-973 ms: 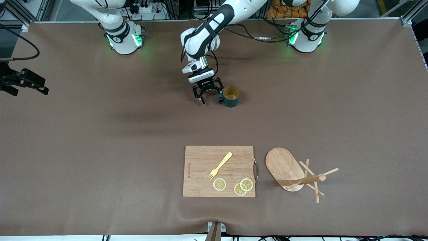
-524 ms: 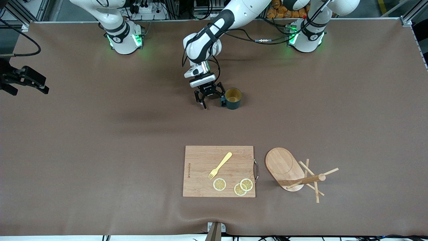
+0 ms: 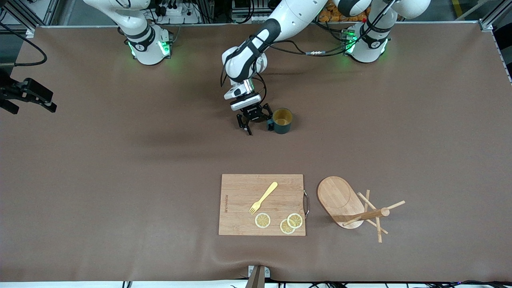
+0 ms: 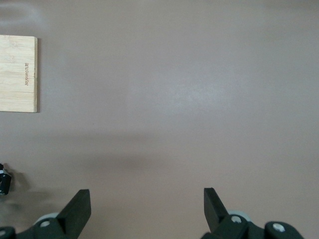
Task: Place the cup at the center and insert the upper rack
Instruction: 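Lower the left gripper and grasp the teal mug by its handle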
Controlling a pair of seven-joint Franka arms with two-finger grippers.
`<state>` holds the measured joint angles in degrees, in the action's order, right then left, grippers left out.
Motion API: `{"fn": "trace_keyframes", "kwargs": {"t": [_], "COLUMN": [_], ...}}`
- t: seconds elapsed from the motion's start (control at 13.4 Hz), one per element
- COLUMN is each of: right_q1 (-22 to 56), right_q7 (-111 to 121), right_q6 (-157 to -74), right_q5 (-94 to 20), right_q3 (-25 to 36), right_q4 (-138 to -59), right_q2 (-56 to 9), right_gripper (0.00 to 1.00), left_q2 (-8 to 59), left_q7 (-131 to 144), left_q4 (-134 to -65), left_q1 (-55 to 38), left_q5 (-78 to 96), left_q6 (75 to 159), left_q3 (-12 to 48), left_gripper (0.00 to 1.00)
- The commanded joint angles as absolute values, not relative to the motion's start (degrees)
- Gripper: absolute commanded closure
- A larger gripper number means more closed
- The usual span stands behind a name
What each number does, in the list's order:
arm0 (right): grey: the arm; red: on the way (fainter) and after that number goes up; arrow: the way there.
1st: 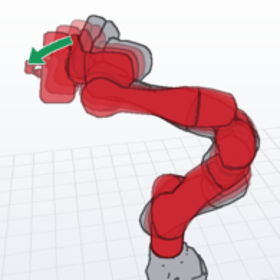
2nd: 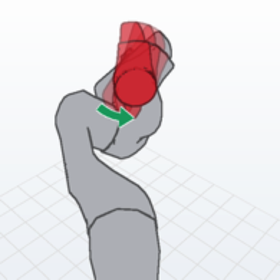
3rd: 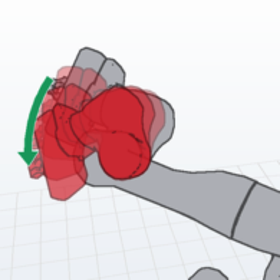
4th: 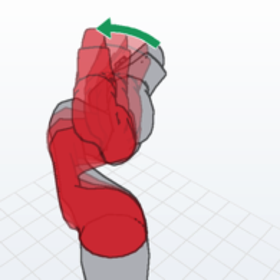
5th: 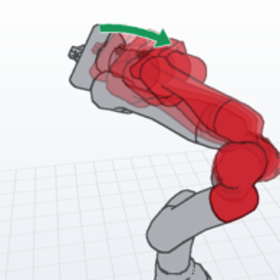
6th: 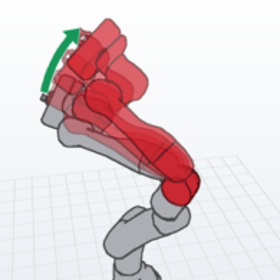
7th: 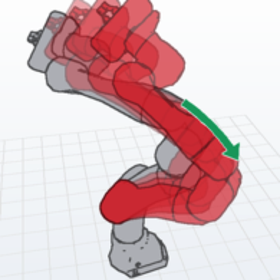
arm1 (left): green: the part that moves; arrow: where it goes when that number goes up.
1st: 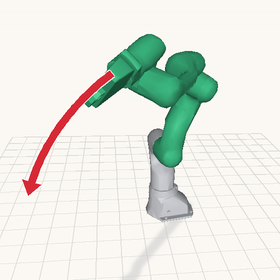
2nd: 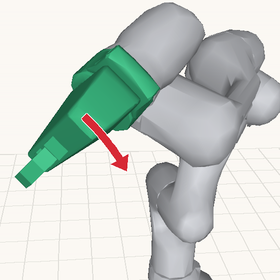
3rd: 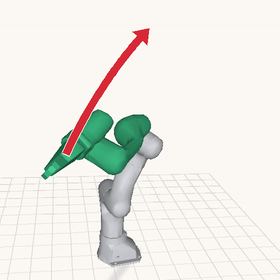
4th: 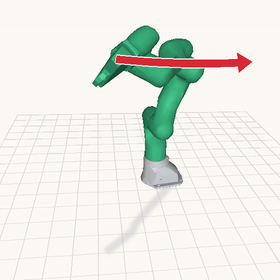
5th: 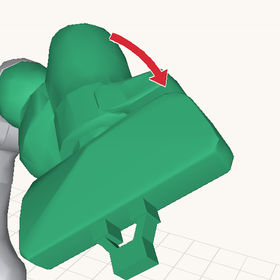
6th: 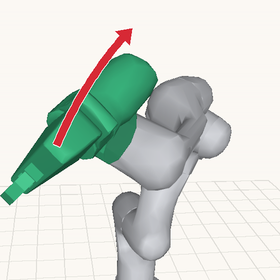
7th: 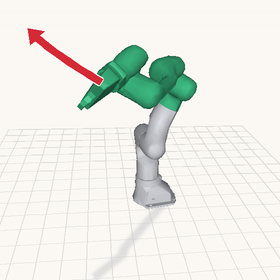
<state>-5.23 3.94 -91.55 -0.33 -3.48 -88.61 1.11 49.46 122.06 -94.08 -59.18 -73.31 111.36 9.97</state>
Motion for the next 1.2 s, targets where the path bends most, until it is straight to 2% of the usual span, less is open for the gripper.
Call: {"fn": "trace_keyframes", "kwargs": {"t": [0.0,0.15,0.75,0.9,1.12], "right_q1": [-4.9,-4.8,-3.5,-2.6,1.1], "right_q7": [3.7,3.7,3.7,3.7,3.7], "right_q6": [-91.1,-91.1,-91.4,-91.1,-91.2], "right_q5": [0.0,0.0,0.0,0.2,0.0], "right_q3": [-3.5,-3.7,-3.3,-3.0,1.4], "right_q4": [-88.0,-88.0,-87.5,-87.4,-87.5], "right_q2": [1.3,1.4,1.3,1.4,1.4], "right_gripper": [0.00,0.00,0.00,0.00,0.00], "left_q2": [50.2,50.2,48.2,47.1,45.7], "left_q7": [126.3,127.3,127.7,127.2,120.6], "left_q4": [-91.9,-91.8,-90.0,-86.4,-80.2], "left_q1": [-59.1,-59.1,-58.1,-56.3,-52.0], "left_q5": [-74.4,-74.4,-73.7,-70.1,-61.4], "left_q6": [111.4,111.3,111.2,111.2,111.3], "left_q3": [9.8,9.8,9.8,10.0,10.7], "left_gripper": [0.47,1.00,1.00,1.00,1.00]}}
